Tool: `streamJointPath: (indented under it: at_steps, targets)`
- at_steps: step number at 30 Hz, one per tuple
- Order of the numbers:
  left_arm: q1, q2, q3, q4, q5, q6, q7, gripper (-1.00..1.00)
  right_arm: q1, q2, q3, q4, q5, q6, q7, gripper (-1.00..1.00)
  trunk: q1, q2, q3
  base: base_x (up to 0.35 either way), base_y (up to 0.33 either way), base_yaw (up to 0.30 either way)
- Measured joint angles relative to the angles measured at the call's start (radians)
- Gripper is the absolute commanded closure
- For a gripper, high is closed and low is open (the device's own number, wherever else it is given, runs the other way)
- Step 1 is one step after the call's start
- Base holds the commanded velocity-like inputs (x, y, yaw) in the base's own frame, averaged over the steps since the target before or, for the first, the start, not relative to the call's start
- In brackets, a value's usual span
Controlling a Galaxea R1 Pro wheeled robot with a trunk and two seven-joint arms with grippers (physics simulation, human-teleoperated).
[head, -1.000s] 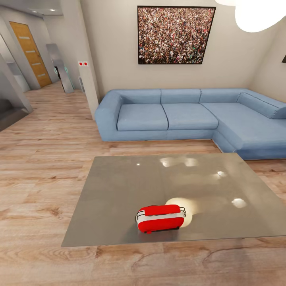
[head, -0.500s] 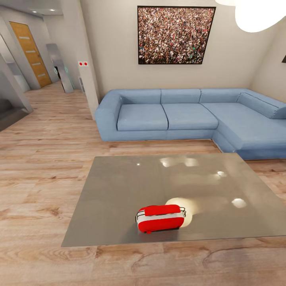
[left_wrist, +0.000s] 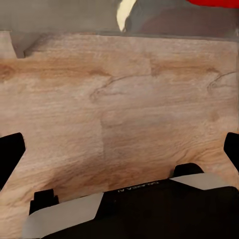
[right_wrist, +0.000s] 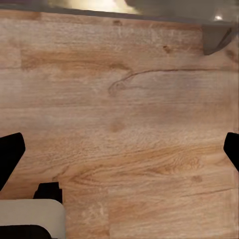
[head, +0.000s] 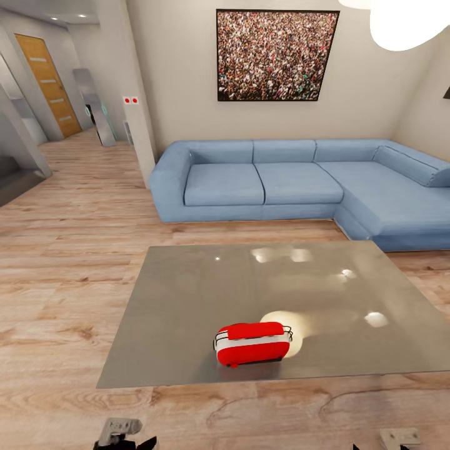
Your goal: Turn on the radio receiver that's on the table in the living room.
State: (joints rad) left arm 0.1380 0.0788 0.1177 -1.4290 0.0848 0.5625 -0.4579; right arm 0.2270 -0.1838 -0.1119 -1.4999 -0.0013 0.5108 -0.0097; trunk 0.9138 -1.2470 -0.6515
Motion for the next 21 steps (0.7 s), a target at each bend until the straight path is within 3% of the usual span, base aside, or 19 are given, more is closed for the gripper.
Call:
streamJointPath:
  at_steps: [3, 7, 14, 21]
  targets:
    - [0.000, 0.012, 0.020, -0.048, 0.006, 0.056, -0.038, -1.00, -0.001, -0.009, -0.006, -0.024, 0.002, 0.009, 0.000, -1.00, 0.000, 0.000, 0.000, 0.000, 0.000, 0.000]
    - [0.000, 0.040, 0.057, -0.091, 0.012, 0.108, -0.142, -1.00, -0.005, -0.017, -0.011, -0.056, 0.004, 0.017, 0.000, -1.00, 0.000, 0.000, 0.000, 0.000, 0.000, 0.000]
    - [-0.008, 0.083, 0.073, -0.106, 0.016, 0.117, -0.286, -1.00, -0.033, -0.020, -0.012, -0.067, 0.017, 0.019, -0.001, -1.00, 0.000, 0.000, 0.000, 0.000, 0.000, 0.000]
    - [-0.094, 0.099, 0.086, -0.107, 0.042, 0.120, -0.332, -1.00, -0.124, -0.019, -0.013, -0.067, 0.079, 0.037, -0.001, -1.00, 0.000, 0.000, 0.000, 0.000, 0.000, 0.000]
